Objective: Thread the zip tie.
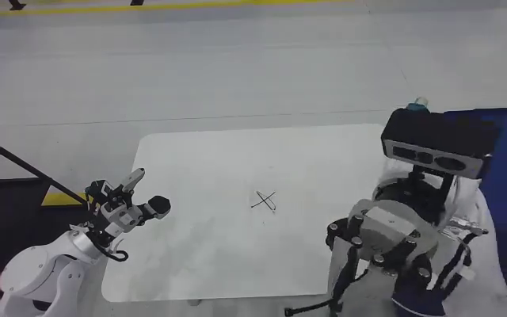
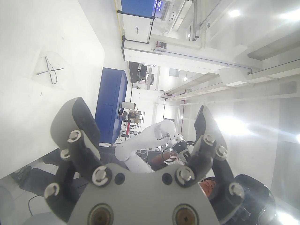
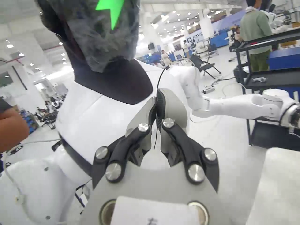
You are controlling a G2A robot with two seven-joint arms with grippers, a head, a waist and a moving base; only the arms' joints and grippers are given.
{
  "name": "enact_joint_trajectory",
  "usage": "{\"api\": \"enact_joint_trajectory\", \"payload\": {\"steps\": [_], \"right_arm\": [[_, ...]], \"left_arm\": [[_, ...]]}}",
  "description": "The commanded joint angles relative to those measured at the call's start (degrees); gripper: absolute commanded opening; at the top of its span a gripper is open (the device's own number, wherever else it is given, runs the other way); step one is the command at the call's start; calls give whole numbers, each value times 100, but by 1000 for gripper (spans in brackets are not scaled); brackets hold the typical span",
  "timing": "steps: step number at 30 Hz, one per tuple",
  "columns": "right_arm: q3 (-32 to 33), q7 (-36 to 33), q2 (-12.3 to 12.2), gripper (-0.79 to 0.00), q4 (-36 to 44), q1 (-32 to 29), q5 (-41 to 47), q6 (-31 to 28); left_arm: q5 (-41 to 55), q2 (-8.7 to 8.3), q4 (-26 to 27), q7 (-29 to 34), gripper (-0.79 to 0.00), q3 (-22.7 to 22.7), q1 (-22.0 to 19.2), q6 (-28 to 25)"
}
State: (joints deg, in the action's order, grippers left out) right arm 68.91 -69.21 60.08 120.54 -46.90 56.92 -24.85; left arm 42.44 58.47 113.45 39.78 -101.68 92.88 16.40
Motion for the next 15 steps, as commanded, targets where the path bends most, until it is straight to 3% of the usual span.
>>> {"api": "enact_joint_trajectory", "payload": {"steps": [1,6,11,15], "right_arm": [[-45,83,21,-785,-4,-55,206,-2],[-312,559,82,-785,-66,-333,240,90],[-678,549,143,-785,-39,-504,-6,149],[-670,315,190,-785,27,-390,-531,-399]], "left_arm": [[0,0,0,0,0,0,0,0],[0,0,0,0,0,0,0,0],[0,0,0,0,0,0,0,0],[0,0,0,0,0,0,0,0]]}}
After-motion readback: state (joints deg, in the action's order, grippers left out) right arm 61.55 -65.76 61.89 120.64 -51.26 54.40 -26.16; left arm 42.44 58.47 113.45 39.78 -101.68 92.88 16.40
